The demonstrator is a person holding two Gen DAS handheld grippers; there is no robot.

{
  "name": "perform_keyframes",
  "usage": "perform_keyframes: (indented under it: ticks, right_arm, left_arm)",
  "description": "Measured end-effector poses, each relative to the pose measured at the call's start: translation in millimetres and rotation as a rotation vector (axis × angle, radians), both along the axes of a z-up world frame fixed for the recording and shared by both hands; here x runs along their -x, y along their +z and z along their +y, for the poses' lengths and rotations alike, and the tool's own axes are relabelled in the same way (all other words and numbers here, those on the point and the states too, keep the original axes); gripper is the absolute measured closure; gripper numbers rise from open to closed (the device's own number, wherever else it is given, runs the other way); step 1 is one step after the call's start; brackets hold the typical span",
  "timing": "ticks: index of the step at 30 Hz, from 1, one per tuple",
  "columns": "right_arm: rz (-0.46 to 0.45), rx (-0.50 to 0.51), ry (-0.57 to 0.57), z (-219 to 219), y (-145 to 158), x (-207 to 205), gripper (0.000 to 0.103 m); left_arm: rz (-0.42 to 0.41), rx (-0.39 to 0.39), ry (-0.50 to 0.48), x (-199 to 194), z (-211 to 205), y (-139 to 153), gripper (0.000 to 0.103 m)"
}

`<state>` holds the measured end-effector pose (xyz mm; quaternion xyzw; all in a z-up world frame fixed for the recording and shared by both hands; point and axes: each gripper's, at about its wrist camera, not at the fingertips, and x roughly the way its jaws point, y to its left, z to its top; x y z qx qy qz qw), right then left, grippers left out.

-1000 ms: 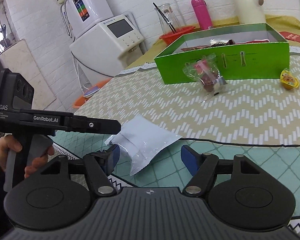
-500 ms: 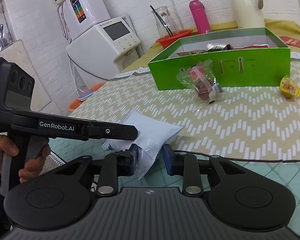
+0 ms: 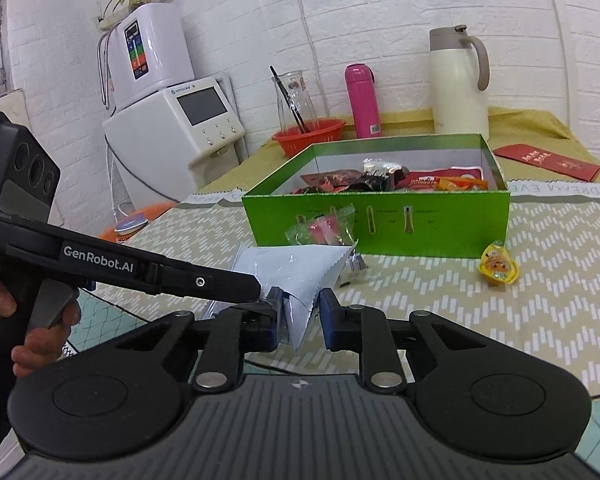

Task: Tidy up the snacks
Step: 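Grasp the white pouch with the left tool while the right tool grips it, then carry the white pouch into the green box and open both tools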

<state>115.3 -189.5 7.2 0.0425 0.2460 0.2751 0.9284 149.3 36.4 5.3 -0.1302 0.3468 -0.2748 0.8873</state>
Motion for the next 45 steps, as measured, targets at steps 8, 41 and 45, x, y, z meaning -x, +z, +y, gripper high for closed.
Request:
perform_keyframes:
  ticks: [8,41,45]
  right_arm:
    - [-0.093,0.010,-0.022,-2.2,26.9,-16.5,0.068]
    - [-0.061,0.010,-0.150,-30.6,13.1,-167.5,0.068]
    - [-0.069,0.026,-0.167,-31.7,8.2,-178.4,0.061]
  left_arm:
    - [-0.085,0.009,0.023,-24.4,-13.0,33.7,0.080]
    - [-0.034,-0.071,0.051,-199.8,-73.6,25.1,0.080]
    - [-0.030,-0.071,0.050,-212.7,-74.5,19.2,0.073]
